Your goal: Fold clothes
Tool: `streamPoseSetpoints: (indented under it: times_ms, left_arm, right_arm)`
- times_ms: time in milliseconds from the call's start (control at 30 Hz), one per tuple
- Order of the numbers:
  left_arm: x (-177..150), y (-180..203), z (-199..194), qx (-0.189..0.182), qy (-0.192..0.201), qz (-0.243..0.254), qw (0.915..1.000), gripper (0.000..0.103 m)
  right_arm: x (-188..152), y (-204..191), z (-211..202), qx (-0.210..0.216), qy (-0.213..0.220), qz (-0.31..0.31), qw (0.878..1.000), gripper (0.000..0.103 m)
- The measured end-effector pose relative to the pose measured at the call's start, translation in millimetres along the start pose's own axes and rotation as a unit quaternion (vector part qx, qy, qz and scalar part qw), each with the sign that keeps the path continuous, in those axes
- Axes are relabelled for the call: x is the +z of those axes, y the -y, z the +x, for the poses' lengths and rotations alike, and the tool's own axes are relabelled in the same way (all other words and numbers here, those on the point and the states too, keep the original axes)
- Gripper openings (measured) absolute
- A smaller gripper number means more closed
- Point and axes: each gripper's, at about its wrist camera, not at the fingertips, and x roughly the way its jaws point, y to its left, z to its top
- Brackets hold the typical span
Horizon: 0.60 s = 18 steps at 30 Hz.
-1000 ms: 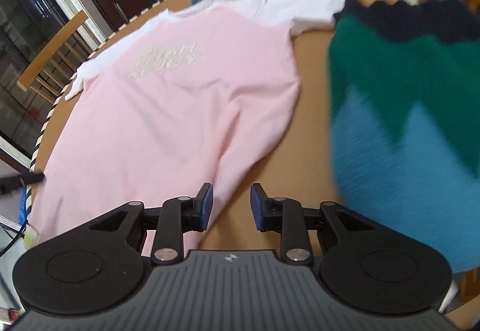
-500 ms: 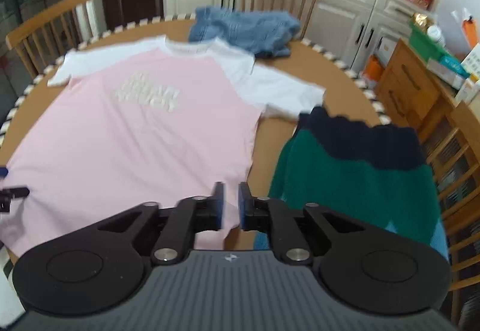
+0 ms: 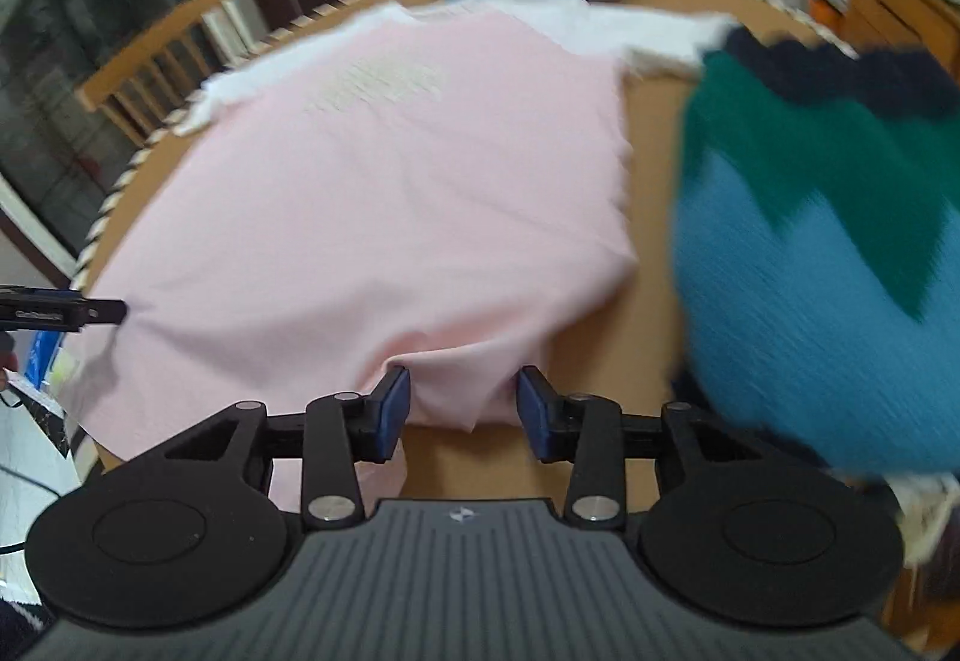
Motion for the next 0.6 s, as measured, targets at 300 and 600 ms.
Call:
streamPoseSetpoints:
  times_ms: [300, 600]
  left_arm:
    - [-2.2, 1.5, -0.7, 0.004, 0.002, -0.004, 1.0, 0.093]
    - [-0.3, 7.0, -5.7, -0.004, 0.01, 0.004, 0.9999, 0.079]
  right_arm:
    - [18.3, -36.3, -10.4, 0.053, 0.009, -0.064, 0.997, 0.063]
    - [18.0, -10.3, 10.7, 0.069, 0.012, 0.036, 0.997, 0.054]
